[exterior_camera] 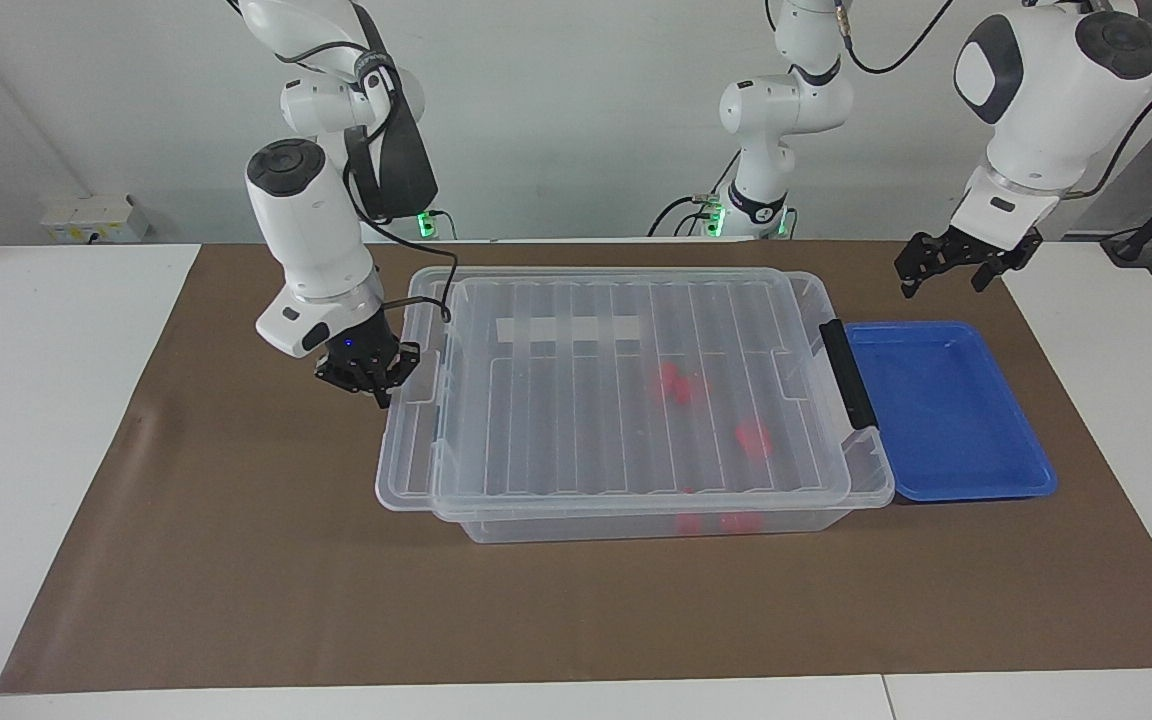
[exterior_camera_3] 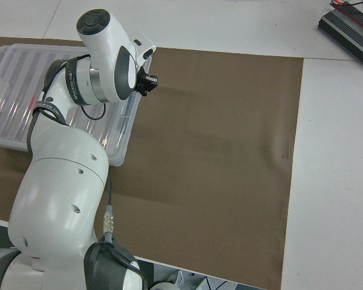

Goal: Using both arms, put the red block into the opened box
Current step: 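Slide the clear lid back over the box with the right gripper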

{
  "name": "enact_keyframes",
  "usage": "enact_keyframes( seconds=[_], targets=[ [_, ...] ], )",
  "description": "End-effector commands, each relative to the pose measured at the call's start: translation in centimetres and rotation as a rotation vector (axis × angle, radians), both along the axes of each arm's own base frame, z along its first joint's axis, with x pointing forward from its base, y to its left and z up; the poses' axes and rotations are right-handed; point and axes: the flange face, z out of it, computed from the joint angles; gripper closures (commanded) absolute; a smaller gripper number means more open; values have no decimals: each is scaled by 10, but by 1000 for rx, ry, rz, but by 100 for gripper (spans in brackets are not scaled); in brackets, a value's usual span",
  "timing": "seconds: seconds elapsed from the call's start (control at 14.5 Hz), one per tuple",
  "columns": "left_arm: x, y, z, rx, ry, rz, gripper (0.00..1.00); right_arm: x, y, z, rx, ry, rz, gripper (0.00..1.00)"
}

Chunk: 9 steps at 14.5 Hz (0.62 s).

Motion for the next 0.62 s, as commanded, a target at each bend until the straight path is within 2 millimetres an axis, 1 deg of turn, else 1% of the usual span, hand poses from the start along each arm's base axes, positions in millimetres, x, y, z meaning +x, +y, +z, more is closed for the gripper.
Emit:
enact_keyframes(
  seconds=[0.0,0.07,0.14,0.28,0.48,0.55],
  targets=[
    [-8,-1,5,-17,-8,-5,0,-6,8,1,19,10,17,100],
    [-8,-2,4,-18,-5,-8,0,-6,10,1,19,9,20,100],
    [-7,-3,4,-32,-16,-4,0,-8,17,1,19,10,31,100],
    [-5,-11,8,-157,-33,24,0,-10,23,1,20,11,36,100],
    [-5,-19,9,-160,-33,9,0,-14,36,3,23,13,59,100],
    [-5,-19,9,-160,-33,9,0,-16,41,3,24,13,66,100]
  ],
)
